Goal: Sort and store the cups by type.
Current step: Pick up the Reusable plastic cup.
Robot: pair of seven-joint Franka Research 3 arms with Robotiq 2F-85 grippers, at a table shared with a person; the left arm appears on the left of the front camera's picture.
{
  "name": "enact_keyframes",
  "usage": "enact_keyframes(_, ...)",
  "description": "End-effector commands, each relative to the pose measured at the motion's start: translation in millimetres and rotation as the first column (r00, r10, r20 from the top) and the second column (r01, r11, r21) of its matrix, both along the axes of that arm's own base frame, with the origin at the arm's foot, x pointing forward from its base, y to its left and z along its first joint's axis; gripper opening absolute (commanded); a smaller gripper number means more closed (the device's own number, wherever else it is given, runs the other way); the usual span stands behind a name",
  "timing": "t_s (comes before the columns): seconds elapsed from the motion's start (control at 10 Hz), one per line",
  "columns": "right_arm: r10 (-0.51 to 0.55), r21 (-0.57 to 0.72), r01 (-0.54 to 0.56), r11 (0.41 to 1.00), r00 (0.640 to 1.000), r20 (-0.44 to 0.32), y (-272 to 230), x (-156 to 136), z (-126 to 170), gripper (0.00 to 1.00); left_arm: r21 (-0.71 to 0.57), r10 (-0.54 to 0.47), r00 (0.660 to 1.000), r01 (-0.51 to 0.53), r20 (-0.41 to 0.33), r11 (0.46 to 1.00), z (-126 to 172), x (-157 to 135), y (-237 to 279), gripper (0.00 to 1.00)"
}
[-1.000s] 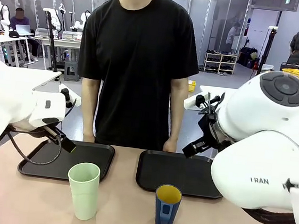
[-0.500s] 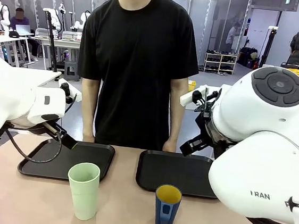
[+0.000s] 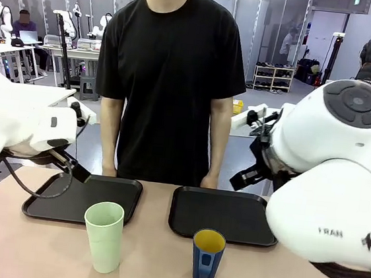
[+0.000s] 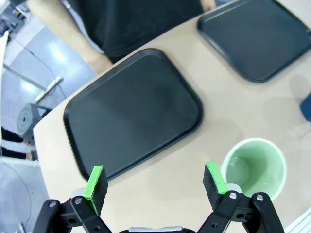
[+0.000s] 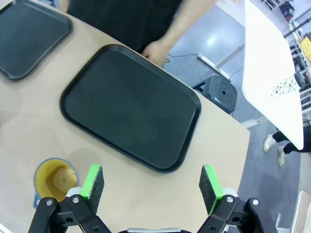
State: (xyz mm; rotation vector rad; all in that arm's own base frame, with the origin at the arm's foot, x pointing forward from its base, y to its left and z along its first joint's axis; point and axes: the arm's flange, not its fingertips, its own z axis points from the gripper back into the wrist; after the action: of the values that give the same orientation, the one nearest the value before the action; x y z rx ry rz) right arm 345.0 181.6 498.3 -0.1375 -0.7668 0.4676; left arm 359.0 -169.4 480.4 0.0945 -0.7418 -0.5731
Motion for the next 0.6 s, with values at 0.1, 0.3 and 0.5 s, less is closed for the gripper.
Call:
enact_keyframes(0.1, -0.128, 0.072, 0.134, 0.988, 0.988, -0.083, -62, 51, -9, 1.00, -0.045, 0.126, 0.991, -0.128, -0.050, 0.991, -10, 54, 70, 1.00)
enact_keyframes(0.3, -0.183, 0.115, 0.207, 0.971, 0.964, -0.192, -100, 90, -30, 1.00, -0.127, 0.217, 0.972, -0.227, -0.089, 0.965, -33, 93, 121, 1.00)
enact_keyframes(0.5, -0.224, 0.141, 0.270, 0.953, 0.935, -0.275, -126, 116, -51, 1.00, -0.136, 0.272, 0.957, -0.284, -0.099, 0.949, -45, 114, 147, 1.00)
